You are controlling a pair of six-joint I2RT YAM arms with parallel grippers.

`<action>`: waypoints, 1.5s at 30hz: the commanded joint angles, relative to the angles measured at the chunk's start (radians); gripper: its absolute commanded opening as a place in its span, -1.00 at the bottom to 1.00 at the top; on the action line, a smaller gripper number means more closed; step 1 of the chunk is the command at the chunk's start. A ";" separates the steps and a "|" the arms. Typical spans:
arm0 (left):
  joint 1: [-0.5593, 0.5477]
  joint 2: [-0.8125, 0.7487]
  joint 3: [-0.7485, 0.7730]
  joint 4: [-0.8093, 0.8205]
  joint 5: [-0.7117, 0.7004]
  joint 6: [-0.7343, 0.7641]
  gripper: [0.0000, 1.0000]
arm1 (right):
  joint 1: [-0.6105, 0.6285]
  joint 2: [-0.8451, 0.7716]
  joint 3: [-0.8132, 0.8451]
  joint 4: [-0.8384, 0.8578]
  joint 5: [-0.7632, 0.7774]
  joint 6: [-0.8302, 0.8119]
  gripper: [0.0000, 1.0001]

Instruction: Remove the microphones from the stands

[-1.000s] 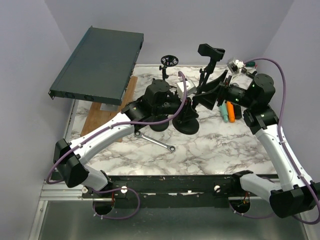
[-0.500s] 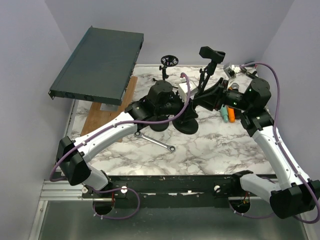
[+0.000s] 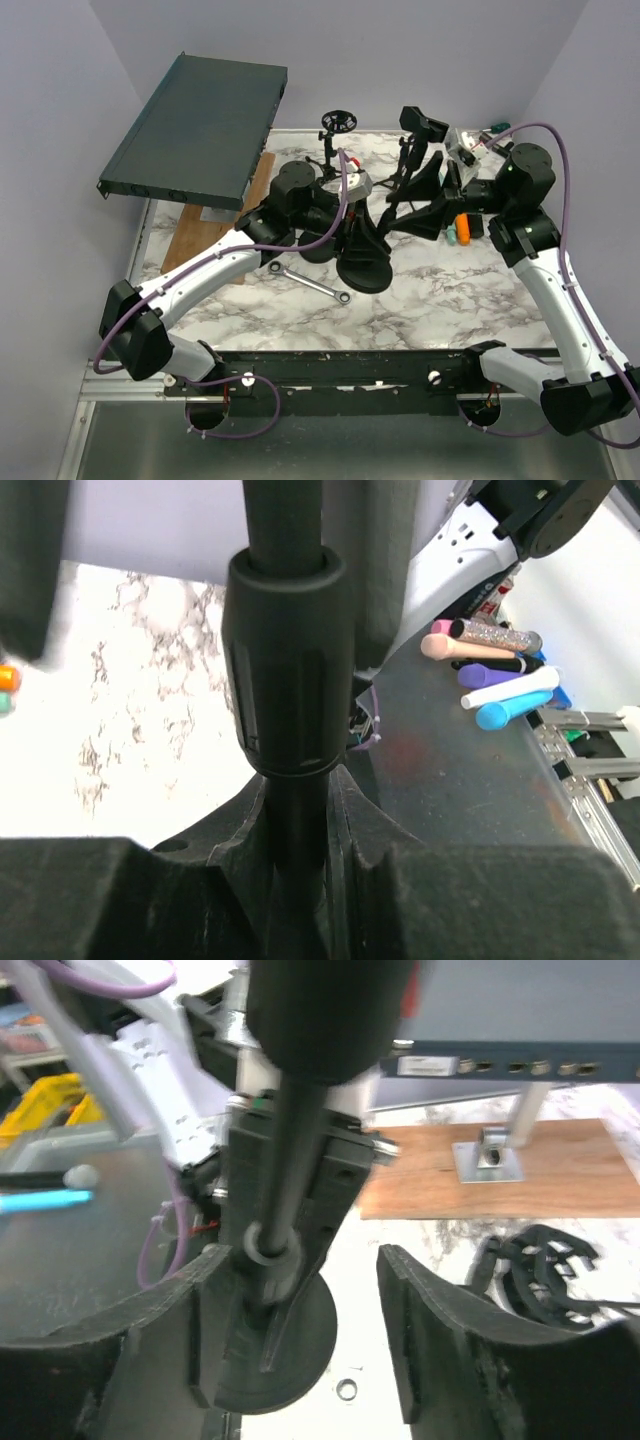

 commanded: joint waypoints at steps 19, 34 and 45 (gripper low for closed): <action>-0.086 0.004 0.232 -0.354 -0.698 0.216 -1.00 | -0.027 -0.008 -0.061 0.129 0.355 0.265 0.75; -0.103 0.004 0.201 -0.353 -0.677 0.249 -1.00 | -0.027 -0.004 -0.066 0.138 0.424 0.239 0.31; -0.106 0.014 0.208 -0.344 -0.670 0.259 -1.00 | -0.027 -0.015 -0.107 0.158 0.428 0.220 -0.72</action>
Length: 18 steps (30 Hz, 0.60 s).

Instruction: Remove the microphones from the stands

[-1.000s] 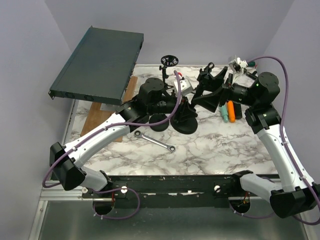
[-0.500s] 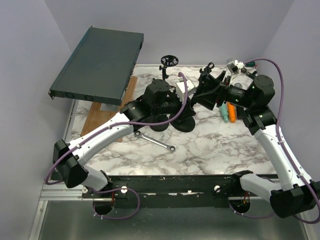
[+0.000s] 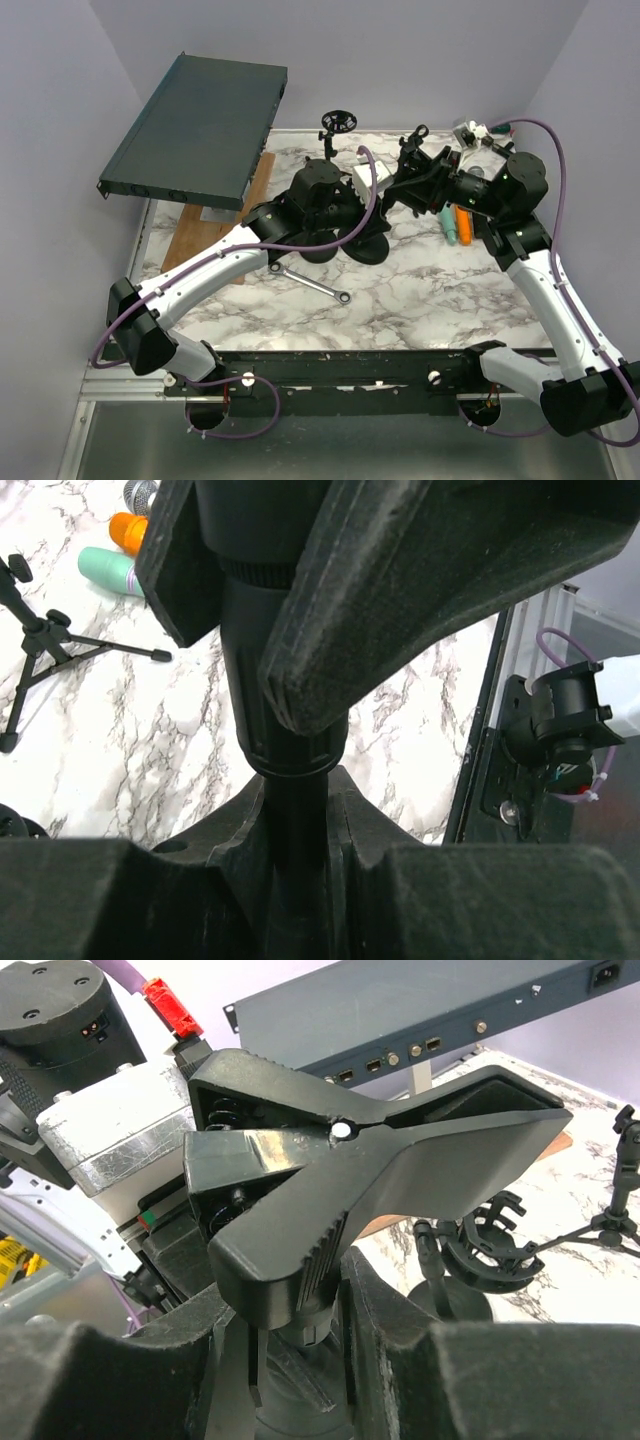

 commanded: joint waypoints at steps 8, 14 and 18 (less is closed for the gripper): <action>-0.010 -0.005 0.021 0.064 0.006 0.072 0.02 | -0.014 -0.059 0.023 -0.180 0.181 -0.215 -0.99; -0.011 -0.014 0.021 0.064 -0.011 0.068 0.68 | -0.031 -0.080 0.021 -0.232 0.292 -0.259 -0.99; -0.010 -0.040 -0.006 0.071 -0.020 0.093 0.88 | -0.033 -0.083 0.018 -0.262 0.382 -0.314 -0.99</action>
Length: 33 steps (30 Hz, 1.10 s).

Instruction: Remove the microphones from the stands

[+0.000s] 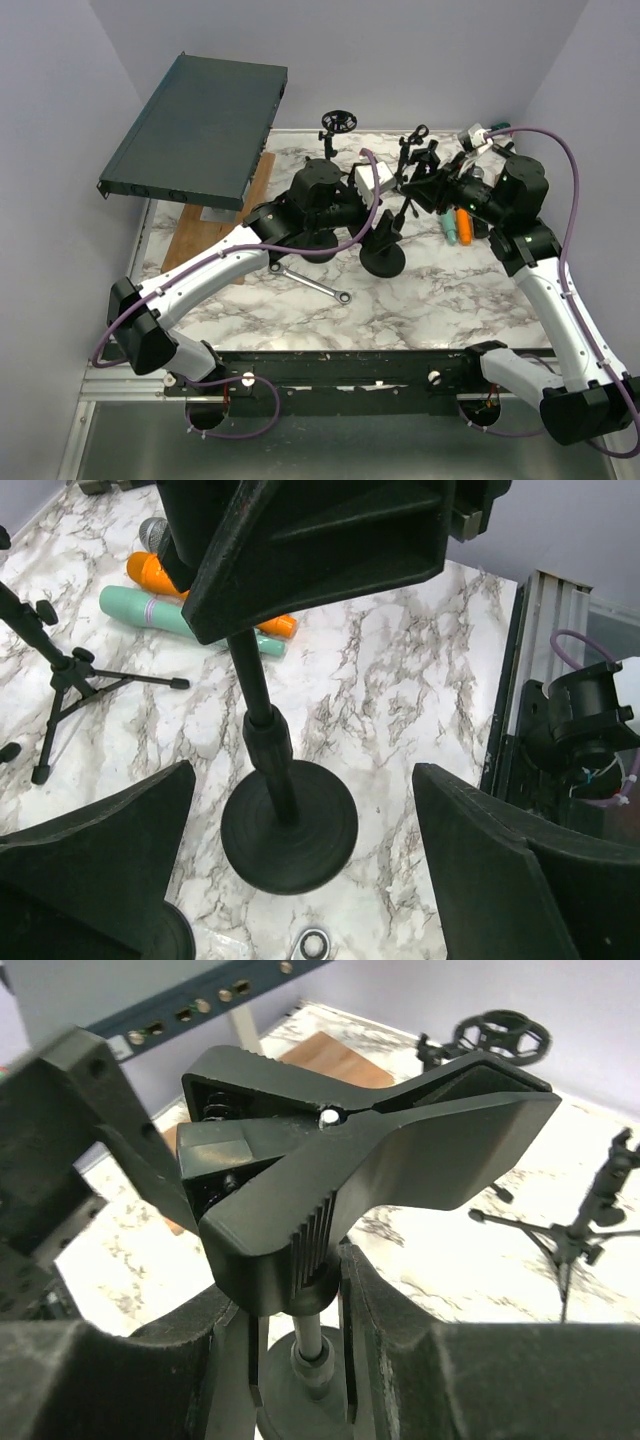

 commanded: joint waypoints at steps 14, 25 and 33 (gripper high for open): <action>0.020 -0.123 -0.084 0.020 -0.045 0.114 0.91 | -0.006 0.064 -0.130 0.299 0.216 -0.238 -0.99; 0.027 -0.141 -0.098 0.011 -0.020 0.129 0.91 | -0.004 0.147 -0.275 0.528 0.234 -0.272 -0.99; 0.033 -0.152 -0.111 0.014 -0.023 0.138 0.91 | -0.005 0.190 -0.426 0.607 0.255 -0.308 -0.99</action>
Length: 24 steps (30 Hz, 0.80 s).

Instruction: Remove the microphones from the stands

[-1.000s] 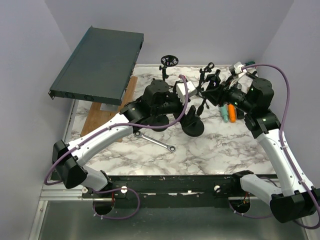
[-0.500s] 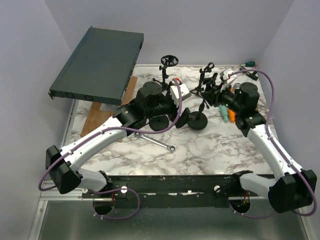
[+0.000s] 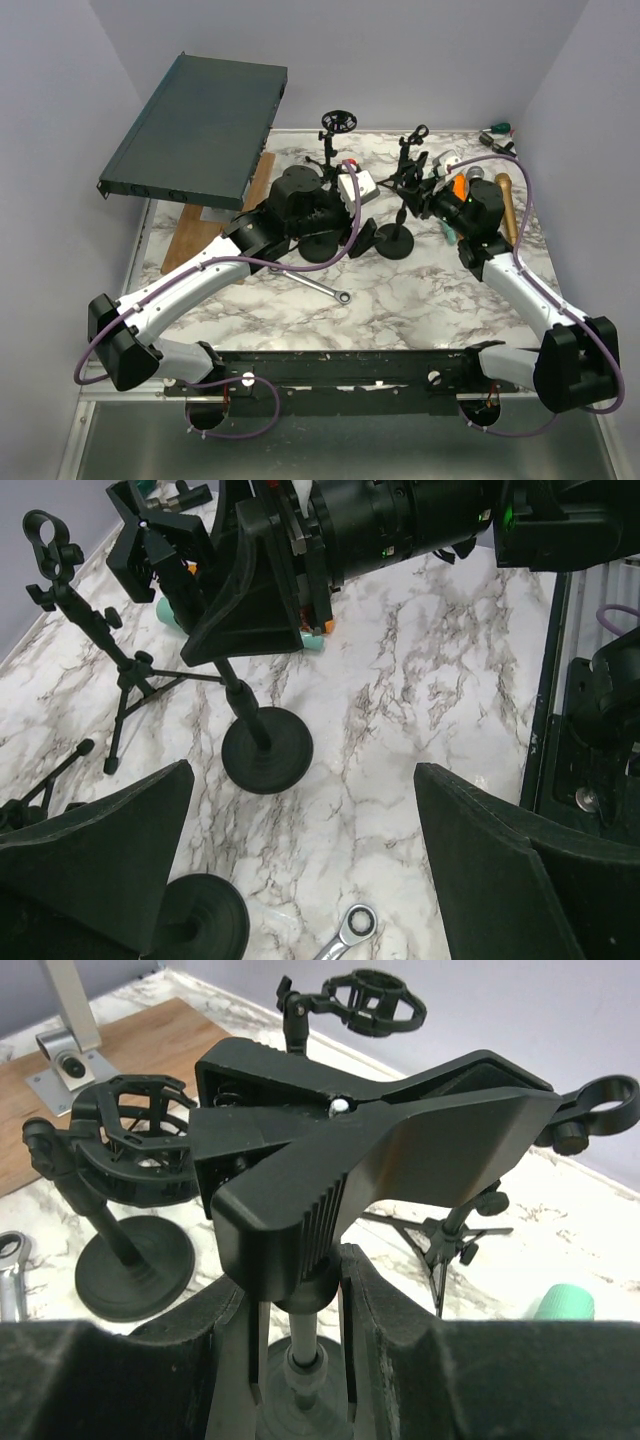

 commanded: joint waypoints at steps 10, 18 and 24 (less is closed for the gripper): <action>0.008 -0.036 -0.027 0.010 0.009 0.005 0.91 | -0.002 0.092 -0.183 0.145 0.057 -0.041 -0.98; 0.011 -0.052 -0.050 0.018 0.006 0.010 0.92 | -0.001 0.156 -0.183 0.137 0.075 -0.013 -0.42; 0.012 -0.063 -0.062 0.021 0.006 0.011 0.92 | -0.001 0.221 -0.173 0.150 0.082 0.012 0.01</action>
